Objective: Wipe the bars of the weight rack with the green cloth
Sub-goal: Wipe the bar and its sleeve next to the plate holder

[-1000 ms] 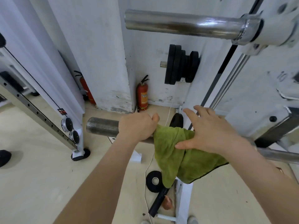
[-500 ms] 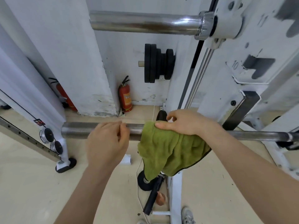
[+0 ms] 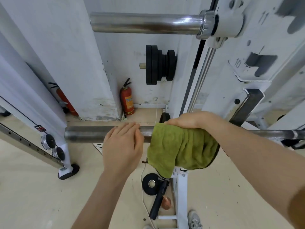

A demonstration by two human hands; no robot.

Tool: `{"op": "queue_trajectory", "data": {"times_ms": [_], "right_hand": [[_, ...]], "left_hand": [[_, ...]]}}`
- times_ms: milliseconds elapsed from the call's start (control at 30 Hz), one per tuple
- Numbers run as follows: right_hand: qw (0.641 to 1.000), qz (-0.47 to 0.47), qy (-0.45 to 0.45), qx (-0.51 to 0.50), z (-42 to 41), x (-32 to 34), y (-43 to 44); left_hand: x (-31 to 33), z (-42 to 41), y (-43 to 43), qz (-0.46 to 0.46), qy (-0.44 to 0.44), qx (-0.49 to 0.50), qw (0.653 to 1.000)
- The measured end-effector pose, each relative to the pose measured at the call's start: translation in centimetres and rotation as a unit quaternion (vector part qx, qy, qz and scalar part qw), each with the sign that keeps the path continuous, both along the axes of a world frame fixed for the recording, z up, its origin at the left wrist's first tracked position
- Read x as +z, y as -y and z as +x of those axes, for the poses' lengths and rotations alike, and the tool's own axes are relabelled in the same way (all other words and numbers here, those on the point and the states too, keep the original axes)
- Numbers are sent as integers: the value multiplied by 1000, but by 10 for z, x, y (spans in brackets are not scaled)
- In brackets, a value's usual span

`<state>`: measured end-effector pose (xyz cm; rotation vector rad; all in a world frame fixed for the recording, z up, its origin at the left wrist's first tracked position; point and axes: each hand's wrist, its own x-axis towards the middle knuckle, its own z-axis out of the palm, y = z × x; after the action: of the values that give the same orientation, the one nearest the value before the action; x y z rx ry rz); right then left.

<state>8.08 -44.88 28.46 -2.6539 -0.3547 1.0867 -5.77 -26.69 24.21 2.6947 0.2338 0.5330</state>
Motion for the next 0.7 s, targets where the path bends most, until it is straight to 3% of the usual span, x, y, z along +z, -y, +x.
{"op": "queue_trajectory", "data": {"times_ms": [67,200,267,367,433,533,600,700], "right_hand": [[999,-8,43,14,7,-10,-4],[937,27,346,-34,-11,-29,2],[927,6,374,-5,-36,-30,10],[910,-11,412,49,-62,-28,18],[924,-33,380,33,-55,-24,16],[981,-46,189,-12,-23,-12,9],[996,-34,77,-14,-2,-9,1],[998,-22,66,-10,14,-20,-2]], "left_hand": [[16,-3,0,3,5,35,999],[29,50,14,30,-106,50,993],[18,67,22,108,-164,-8,980],[5,57,16,176,-146,-47,972],[-1,39,16,139,-92,-40,985],[-8,24,18,63,-29,-34,997],[-5,12,19,35,-22,-39,998],[10,4,16,30,-24,-24,999]]}}
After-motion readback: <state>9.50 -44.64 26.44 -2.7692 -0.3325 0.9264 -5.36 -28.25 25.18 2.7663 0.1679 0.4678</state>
